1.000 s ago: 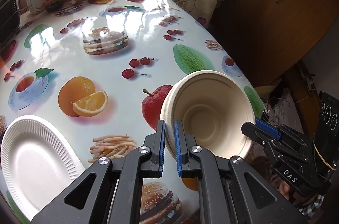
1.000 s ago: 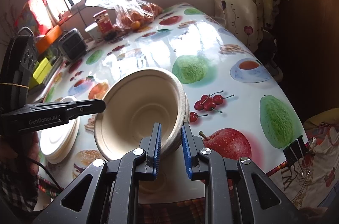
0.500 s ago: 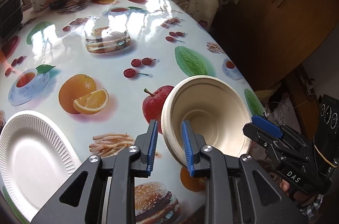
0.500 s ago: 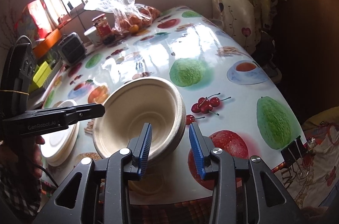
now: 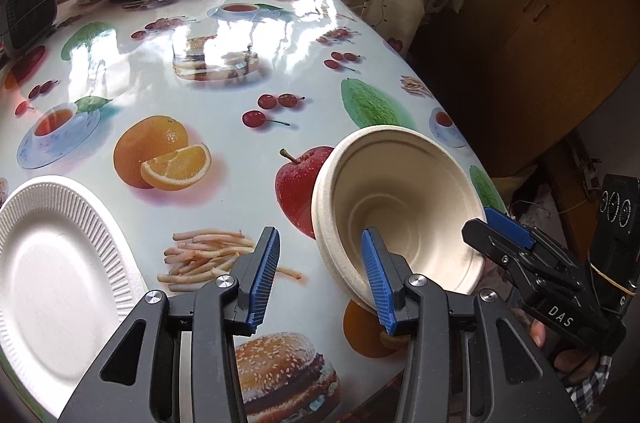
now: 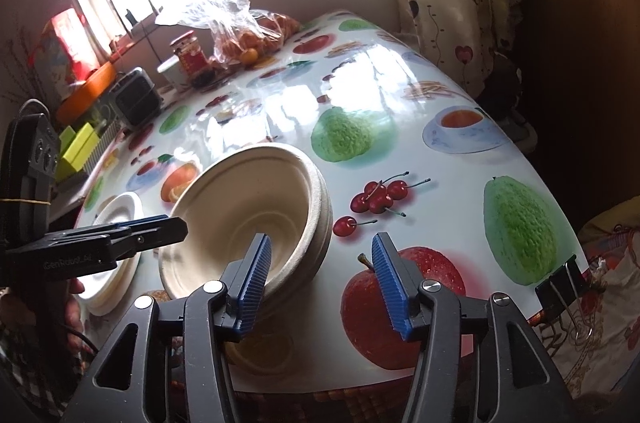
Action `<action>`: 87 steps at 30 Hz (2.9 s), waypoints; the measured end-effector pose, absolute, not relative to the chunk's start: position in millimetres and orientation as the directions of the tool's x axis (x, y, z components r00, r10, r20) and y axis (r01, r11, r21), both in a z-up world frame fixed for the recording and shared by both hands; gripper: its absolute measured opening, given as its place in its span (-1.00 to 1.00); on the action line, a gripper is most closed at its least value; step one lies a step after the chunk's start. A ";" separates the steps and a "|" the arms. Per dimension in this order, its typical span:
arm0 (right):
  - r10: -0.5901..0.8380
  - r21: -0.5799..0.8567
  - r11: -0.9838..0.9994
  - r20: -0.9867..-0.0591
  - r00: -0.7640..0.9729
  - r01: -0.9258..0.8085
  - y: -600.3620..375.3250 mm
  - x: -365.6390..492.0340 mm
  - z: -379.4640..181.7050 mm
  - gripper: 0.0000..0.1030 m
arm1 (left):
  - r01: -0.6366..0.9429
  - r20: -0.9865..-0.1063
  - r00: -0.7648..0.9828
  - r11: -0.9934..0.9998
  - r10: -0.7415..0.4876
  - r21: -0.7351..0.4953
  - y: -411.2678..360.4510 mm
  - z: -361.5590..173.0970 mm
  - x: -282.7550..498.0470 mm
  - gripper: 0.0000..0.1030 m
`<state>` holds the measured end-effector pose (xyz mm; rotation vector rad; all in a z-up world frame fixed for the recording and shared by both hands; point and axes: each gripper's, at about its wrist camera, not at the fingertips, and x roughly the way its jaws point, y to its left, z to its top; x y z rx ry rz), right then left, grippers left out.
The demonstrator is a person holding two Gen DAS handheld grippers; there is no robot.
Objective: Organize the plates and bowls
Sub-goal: 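Close the left tool on the rim of the nested tan bowl stack, then lift the nested tan bowls with the left tool and carry them over the white plates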
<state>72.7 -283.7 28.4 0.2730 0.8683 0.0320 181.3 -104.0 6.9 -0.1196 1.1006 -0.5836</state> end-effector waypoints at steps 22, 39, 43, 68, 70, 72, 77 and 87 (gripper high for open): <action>0.188 0.288 0.956 -0.754 0.630 0.059 -283.2 78.6 17.2 -0.06 | 0.387 -0.797 0.337 0.845 -0.501 -0.368 -117.4 1.5 170.4 -0.29; 0.210 0.315 0.947 -0.756 0.620 0.064 -283.5 82.0 15.3 -0.39 | 0.405 -0.801 0.335 0.843 -0.497 -0.354 -123.6 1.2 168.9 -0.55; 0.209 0.317 0.946 -0.757 0.620 0.067 -284.5 81.7 15.6 -0.39 | 0.407 -0.801 0.337 0.844 -0.494 -0.349 -125.4 1.5 168.8 -0.55; 0.201 0.312 0.948 -0.748 0.633 0.068 -284.1 76.9 23.8 -0.41 | 0.415 -0.789 0.366 0.845 -0.494 -0.337 -123.8 11.4 162.6 -0.55; 0.201 0.311 0.948 -0.746 0.635 0.065 -283.3 76.4 25.8 -0.41 | 0.415 -0.787 0.370 0.845 -0.494 -0.336 -122.7 13.1 161.6 -0.55; 0.201 0.309 0.949 -0.744 0.637 0.061 -282.0 75.9 28.1 -0.41 | 0.414 -0.786 0.373 0.847 -0.493 -0.334 -122.2 14.2 160.9 -0.55; 0.206 0.309 0.950 -0.740 0.640 0.051 -278.1 76.9 32.4 -0.41 | 0.407 -0.785 0.382 0.852 -0.487 -0.329 -118.3 16.4 159.1 -0.55; 0.225 0.303 0.953 -0.734 0.641 0.012 -260.5 81.2 37.6 -0.41 | 0.380 -0.774 0.421 0.866 -0.474 -0.324 -101.9 25.2 154.6 -0.55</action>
